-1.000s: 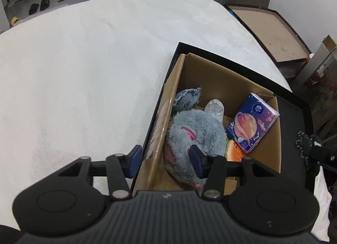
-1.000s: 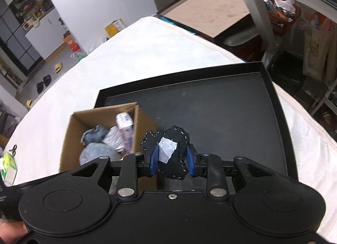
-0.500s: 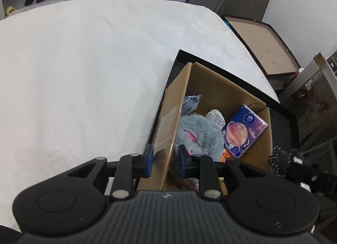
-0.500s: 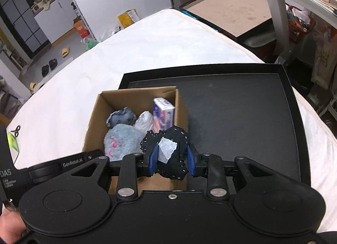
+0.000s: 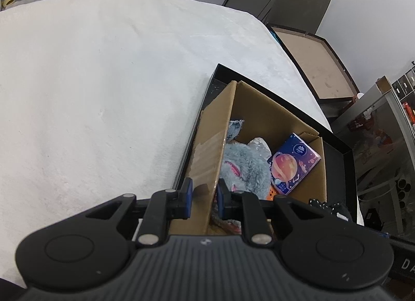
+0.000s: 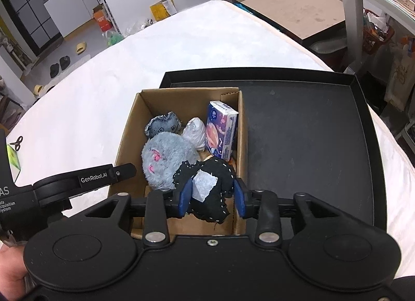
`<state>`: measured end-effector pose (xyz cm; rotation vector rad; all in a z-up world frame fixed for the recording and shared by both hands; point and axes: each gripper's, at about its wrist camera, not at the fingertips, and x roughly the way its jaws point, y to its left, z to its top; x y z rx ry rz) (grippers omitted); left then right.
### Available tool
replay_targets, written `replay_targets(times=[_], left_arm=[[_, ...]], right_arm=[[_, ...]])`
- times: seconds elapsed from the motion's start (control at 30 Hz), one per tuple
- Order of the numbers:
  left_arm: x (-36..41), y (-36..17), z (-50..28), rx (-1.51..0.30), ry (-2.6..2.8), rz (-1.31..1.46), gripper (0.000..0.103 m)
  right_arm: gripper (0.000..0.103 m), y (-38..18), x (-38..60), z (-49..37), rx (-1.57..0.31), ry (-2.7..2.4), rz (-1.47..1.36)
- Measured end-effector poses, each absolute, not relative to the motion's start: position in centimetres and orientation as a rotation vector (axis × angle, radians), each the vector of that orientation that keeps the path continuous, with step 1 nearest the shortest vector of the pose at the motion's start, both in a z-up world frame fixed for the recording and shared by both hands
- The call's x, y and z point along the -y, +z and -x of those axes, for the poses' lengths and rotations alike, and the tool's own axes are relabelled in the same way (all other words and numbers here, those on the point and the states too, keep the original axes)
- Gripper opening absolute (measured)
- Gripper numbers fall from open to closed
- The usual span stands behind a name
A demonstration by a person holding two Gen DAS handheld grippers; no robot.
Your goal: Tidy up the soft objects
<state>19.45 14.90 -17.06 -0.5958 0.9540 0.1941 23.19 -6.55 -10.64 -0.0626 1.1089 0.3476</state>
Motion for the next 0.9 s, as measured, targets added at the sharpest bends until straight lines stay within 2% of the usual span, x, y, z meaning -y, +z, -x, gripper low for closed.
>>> replay_targets(times=[0.1, 0.27, 0.47, 0.67, 0.73, 0.8, 0.9], left_arm=[[-15.1, -17.0, -19.3, -0.954, 0.19, 0.606, 0.018], [-15.0, -17.0, -19.5, -0.973, 0.192, 0.597, 0.018], [-14.6, -16.5, -20.0, -1.005, 0.18, 0.575, 0.024], [-14.2, -15.6, -20.5, -1.042, 0.169, 0.559, 0.041], [-13.9, -14.9, -20.4, -1.045, 0.158, 0.543, 0.048], [-13.7, -14.0, -20.3, -1.045, 0.149, 0.528, 0.052], [-13.2, -12.5, -20.3, -1.04, 0.143, 0.499, 0.058]], right_arm=[[0.049, -10.3, 6.3, -22.9, -1.098, 0.348, 0.062], [0.053, -9.8, 6.4, -22.8, -1.086, 0.336, 0.049], [0.062, -9.5, 7.0, -22.8, -1.079, 0.32, 0.036], [0.068, -9.1, 8.2, -23.1, -1.076, 0.307, 0.008], [0.071, -8.8, 8.7, -23.2, -1.073, 0.308, -0.007], [0.079, -8.4, 9.2, -23.3, -1.066, 0.31, -0.019], [0.083, -7.8, 10.2, -23.3, -1.045, 0.309, -0.039]])
